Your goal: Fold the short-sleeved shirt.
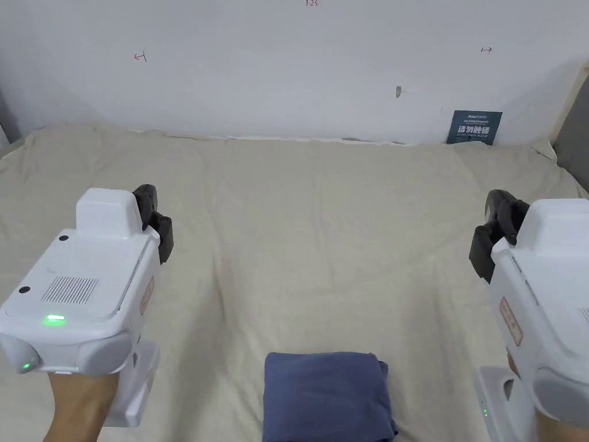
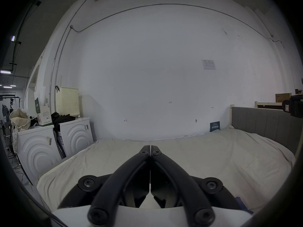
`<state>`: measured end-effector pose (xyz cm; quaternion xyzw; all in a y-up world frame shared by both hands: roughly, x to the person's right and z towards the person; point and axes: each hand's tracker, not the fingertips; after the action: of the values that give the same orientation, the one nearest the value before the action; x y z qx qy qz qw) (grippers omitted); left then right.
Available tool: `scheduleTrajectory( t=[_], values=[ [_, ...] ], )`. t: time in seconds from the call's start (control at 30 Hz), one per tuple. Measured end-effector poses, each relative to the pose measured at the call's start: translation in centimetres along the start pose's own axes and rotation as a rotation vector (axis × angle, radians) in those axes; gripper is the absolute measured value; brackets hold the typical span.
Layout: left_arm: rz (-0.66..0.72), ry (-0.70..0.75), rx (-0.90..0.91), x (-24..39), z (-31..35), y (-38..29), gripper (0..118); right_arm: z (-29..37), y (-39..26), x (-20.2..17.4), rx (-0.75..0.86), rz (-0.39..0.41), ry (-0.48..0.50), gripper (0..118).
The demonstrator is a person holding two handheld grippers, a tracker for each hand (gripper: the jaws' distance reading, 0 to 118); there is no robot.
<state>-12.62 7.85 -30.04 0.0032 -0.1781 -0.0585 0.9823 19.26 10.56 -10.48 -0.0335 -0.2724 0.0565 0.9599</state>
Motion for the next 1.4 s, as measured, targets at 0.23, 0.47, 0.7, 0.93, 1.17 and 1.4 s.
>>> scheduleTrajectory(
  t=[0.23, 0.47, 0.7, 0.93, 1.17, 1.4],
  values=[
    [0.003, -0.021, -0.017, 0.5, -0.2, -0.6, 0, -1.4, -4.3, -1.3, -0.066, -0.012, 0.038, 2],
    [0.008, -0.043, -0.052, 1.0, -0.4, -1.7, 0, -3.4, -14.0, -5.1, -0.323, -0.014, 0.137, 2],
    [0.049, -0.082, -0.097, 1.3, -1.1, -2.7, 0, -4.2, -22.5, -8.6, -0.560, 0.022, 0.219, 2],
    [0.050, -0.104, -0.143, 1.4, -1.6, -4.0, 0, -5.2, -28.2, -10.0, -0.761, 0.029, 0.238, 1],
    [0.213, -0.232, -0.419, 1.7, -3.1, -6.6, 3, -5.2, -28.1, -9.4, -0.720, 0.004, 0.242, 1],
    [0.477, -0.410, -0.843, 3.5, -6.1, -13.6, 110, -5.2, -28.0, -9.4, -0.734, -0.015, 0.235, 1]
  ],
)
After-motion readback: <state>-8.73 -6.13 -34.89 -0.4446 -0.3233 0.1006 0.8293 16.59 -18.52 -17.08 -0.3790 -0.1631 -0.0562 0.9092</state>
